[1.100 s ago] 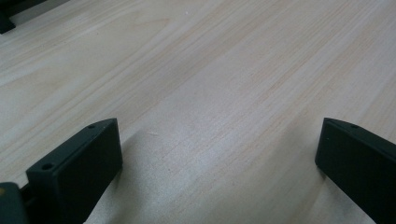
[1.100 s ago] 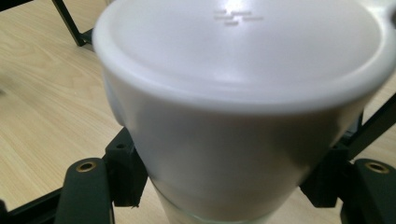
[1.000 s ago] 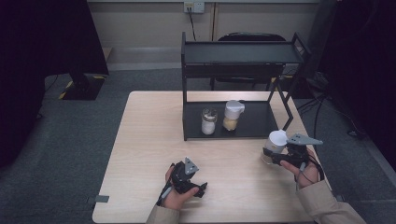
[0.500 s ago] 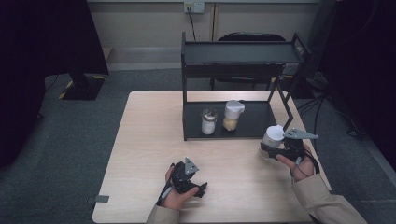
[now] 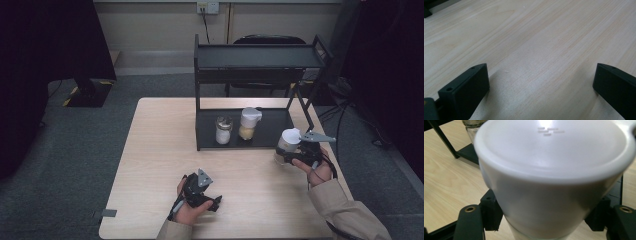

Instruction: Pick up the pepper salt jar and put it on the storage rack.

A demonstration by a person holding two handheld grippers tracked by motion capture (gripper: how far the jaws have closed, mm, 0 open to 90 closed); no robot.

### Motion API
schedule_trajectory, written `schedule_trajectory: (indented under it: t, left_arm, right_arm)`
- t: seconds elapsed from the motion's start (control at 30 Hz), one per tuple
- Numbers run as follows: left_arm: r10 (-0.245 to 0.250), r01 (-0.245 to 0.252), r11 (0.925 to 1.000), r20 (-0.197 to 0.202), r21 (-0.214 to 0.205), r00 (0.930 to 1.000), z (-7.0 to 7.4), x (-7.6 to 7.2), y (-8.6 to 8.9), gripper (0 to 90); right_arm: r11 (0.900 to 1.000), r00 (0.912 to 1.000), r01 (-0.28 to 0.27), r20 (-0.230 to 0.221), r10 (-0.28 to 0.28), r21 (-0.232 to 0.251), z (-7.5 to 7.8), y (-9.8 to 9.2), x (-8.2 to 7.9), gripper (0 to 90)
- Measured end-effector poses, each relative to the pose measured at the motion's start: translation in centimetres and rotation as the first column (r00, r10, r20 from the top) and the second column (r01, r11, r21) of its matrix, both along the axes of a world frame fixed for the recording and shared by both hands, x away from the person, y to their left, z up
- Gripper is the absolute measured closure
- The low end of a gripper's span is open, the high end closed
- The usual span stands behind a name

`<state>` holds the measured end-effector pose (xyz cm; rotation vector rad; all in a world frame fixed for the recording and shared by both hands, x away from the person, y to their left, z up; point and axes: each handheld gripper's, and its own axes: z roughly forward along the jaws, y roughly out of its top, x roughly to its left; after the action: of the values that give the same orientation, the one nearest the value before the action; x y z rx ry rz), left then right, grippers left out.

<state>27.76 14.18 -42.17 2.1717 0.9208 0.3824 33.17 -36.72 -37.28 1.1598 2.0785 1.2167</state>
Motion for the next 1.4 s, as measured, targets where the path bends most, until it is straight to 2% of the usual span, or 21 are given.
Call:
schedule_trajectory:
  t: [0.23, 0.47, 0.77, 1.4]
  left_arm:
    - [0.0, 0.0, 1.0, 0.0, 0.0, 1.0, 0.0, 0.0, 0.0, 0.0]
    - [0.0, 0.0, 1.0, 0.0, 0.0, 1.0, 0.0, 0.0, 0.0, 0.0]
    - [0.0, 0.0, 1.0, 0.0, 0.0, 1.0, 0.0, 0.0, 0.0, 0.0]
    - [0.0, 0.0, 1.0, 0.0, 0.0, 1.0, 0.0, 0.0, 0.0, 0.0]
  right_arm:
    - [1.0, 1.0, 0.001, 0.002, -0.001, -0.008, 0.5, 0.9, 1.0, 30.7]
    - [0.9997, 0.9997, 0.023, -0.007, -0.023, 0.009, 0.6, 1.2, 2.1, 30.7]
    - [0.999, 0.9992, 0.04, 0.006, -0.039, -0.021, 1.0, 1.9, 3.1, 30.6]
    - [0.9974, 0.9975, 0.069, 0.016, -0.069, -0.019, 1.4, 2.3, 5.3, 30.6]
